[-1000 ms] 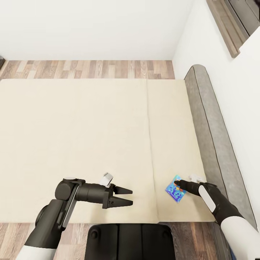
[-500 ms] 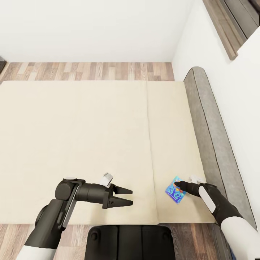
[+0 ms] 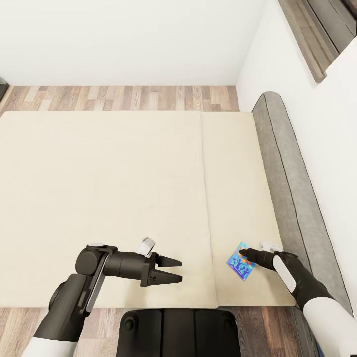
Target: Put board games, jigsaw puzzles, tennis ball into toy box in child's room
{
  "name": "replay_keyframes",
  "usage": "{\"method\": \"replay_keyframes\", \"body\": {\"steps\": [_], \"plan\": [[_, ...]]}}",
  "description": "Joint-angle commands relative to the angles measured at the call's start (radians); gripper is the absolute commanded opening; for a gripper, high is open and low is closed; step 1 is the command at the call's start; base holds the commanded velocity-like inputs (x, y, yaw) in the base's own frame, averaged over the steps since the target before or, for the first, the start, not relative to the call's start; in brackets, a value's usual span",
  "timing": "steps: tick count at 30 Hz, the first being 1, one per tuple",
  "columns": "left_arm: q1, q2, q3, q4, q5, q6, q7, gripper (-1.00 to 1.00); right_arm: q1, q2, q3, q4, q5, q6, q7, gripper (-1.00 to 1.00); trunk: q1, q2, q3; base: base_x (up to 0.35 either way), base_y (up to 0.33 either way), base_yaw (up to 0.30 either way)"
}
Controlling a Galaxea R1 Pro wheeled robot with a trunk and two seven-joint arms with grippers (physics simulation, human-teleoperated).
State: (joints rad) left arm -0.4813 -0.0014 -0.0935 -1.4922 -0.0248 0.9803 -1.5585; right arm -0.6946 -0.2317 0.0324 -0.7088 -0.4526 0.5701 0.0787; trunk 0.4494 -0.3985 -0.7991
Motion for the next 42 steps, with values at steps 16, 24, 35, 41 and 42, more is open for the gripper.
{"method": "replay_keyframes", "body": {"steps": [16, 24, 35, 41, 42], "plan": [[0.000, 0.000, 0.000, -0.001, -0.003, 0.011, -0.005, 1.00, 0.000, -0.001, 0.003, 0.008, -0.002, 0.005, 0.001, 1.00, 0.001, -0.002, -0.001, 0.000, 0.000, 0.000], [0.000, 0.000, 0.000, -0.001, -0.003, 0.010, -0.005, 1.00, 0.000, -0.001, 0.002, 0.011, -0.002, 0.010, 0.002, 1.00, 0.001, -0.002, -0.001, 0.000, 0.000, 0.000], [0.000, 0.000, 0.000, 0.000, -0.003, 0.010, -0.005, 1.00, 0.000, -0.004, 0.001, 0.013, -0.001, 0.011, 0.003, 1.00, 0.001, -0.002, -0.001, 0.000, 0.000, 0.000], [0.000, 0.000, 0.000, 0.000, -0.003, 0.011, -0.005, 1.00, 0.000, -0.003, 0.001, 0.017, -0.001, 0.011, 0.003, 1.00, 0.001, -0.002, -0.001, 0.000, 0.000, 0.000], [0.000, 0.000, 0.000, 0.000, -0.003, 0.011, -0.005, 1.00, 0.000, -0.003, 0.001, 0.019, -0.001, 0.011, 0.003, 1.00, 0.001, -0.002, -0.001, 0.000, 0.000, 0.000]]}}
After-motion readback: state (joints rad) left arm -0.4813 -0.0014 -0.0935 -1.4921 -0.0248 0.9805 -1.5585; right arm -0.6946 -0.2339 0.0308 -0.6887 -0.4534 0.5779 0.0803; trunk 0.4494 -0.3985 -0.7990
